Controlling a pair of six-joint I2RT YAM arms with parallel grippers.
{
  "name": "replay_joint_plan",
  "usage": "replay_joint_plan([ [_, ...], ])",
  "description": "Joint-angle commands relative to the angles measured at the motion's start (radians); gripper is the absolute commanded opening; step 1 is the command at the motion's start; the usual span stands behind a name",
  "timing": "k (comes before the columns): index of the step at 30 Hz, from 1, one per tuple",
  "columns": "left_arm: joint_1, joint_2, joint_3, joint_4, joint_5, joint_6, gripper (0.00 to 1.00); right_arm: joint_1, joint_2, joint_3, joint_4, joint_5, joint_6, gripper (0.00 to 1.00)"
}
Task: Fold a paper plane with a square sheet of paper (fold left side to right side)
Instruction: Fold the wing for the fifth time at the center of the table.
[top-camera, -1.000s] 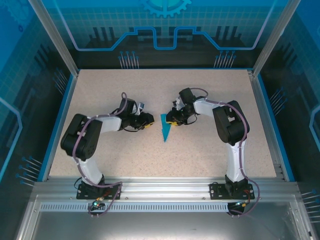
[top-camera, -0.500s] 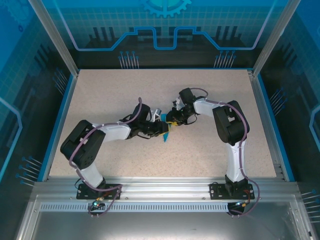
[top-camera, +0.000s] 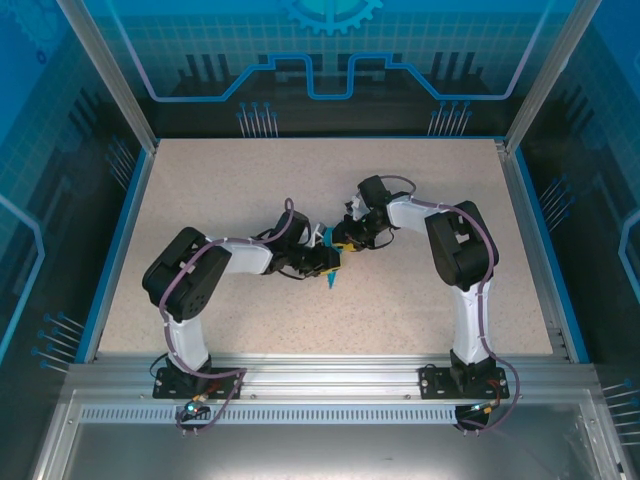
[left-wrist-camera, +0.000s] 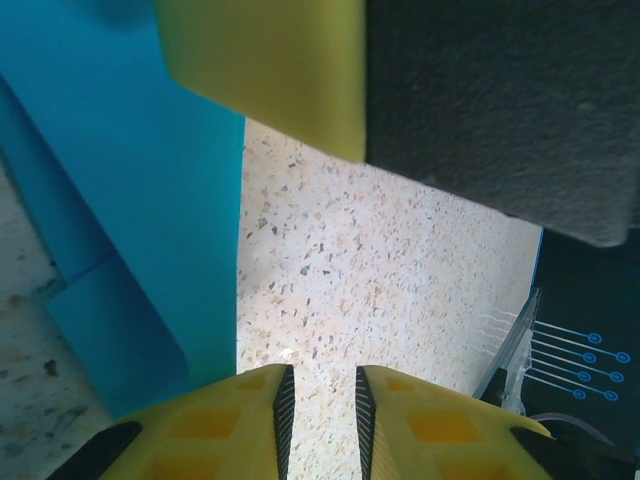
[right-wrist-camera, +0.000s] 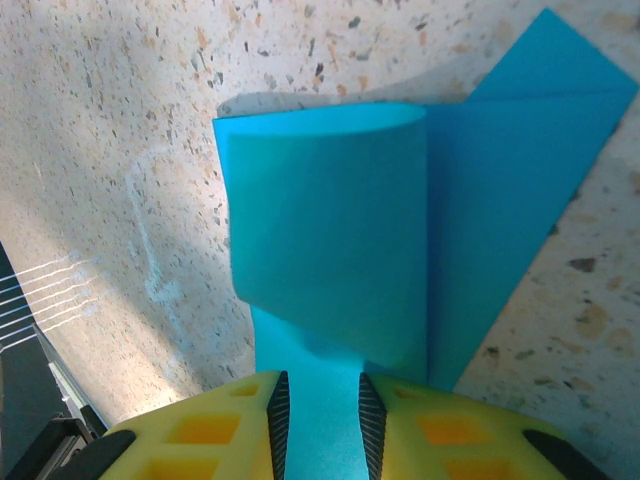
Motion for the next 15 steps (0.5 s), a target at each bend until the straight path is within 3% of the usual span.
replay_joint_plan([
  [1,-0.004,0.022,-0.019,-0.018,-0.022,-0.016,0.27,0.016,0.067,-0.010,-0.074,0.080,-0.018,0.29],
  [10,-0.021,0.043,-0.045,-0.066,-0.032,-0.017,0.26,0.016,0.069,0.003,-0.085,0.081,-0.023,0.29],
  [15,-0.051,0.050,-0.018,-0.203,-0.089,0.024,0.23,0.017,0.069,0.006,-0.090,0.086,-0.023,0.29],
])
